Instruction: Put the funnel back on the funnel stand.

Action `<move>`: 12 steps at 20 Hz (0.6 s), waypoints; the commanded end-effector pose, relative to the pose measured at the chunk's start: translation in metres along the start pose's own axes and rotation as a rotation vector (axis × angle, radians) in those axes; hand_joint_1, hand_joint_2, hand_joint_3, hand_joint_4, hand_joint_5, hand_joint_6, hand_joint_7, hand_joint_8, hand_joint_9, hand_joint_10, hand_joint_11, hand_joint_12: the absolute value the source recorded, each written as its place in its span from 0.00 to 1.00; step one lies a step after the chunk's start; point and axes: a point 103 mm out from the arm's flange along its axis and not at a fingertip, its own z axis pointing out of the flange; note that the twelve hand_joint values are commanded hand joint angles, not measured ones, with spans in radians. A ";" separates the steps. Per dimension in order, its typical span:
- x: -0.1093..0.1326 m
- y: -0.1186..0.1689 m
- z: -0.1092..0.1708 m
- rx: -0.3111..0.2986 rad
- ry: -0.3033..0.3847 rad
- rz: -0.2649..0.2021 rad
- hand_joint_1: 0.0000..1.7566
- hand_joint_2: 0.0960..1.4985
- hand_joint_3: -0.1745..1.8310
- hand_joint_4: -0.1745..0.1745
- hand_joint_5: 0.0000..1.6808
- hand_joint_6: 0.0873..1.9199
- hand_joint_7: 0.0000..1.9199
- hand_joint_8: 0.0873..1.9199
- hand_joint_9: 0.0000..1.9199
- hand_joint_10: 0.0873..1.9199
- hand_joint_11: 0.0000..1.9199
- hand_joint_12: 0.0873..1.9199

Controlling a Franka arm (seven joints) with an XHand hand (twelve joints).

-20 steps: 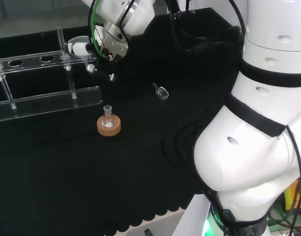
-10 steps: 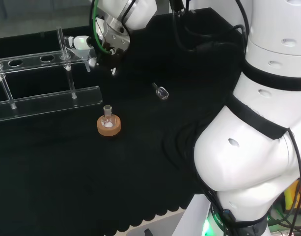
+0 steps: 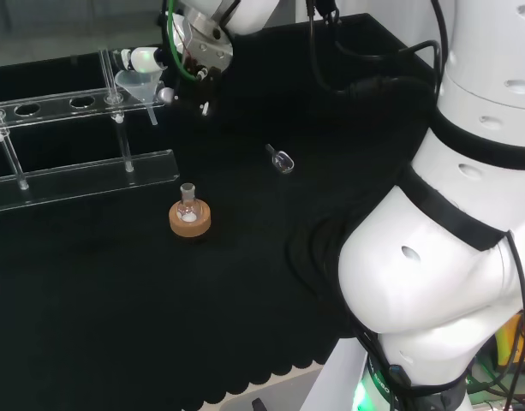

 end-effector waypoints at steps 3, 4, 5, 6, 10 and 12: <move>0.001 -0.004 -0.008 0.016 -0.017 -0.036 0.29 0.36 0.18 0.55 0.21 0.00 0.22 0.27 0.12 0.42 0.00 0.60; 0.001 -0.004 -0.007 0.022 -0.020 -0.038 0.29 0.36 0.18 0.55 0.21 0.00 0.22 0.27 0.12 0.42 0.00 0.60; 0.002 -0.004 -0.005 0.026 -0.022 -0.040 0.29 0.36 0.18 0.55 0.21 0.00 0.22 0.27 0.12 0.42 0.00 0.60; 0.002 -0.005 -0.005 0.029 -0.026 -0.043 0.29 0.36 0.18 0.55 0.22 0.00 0.22 0.27 0.12 0.42 0.00 0.60; 0.003 -0.004 -0.006 0.024 -0.025 -0.037 0.29 0.36 0.18 0.56 0.22 0.00 0.22 0.27 0.12 0.42 0.00 0.60; 0.003 -0.004 -0.007 0.014 -0.023 -0.032 0.29 0.36 0.18 0.56 0.22 0.00 0.22 0.27 0.12 0.42 0.00 0.60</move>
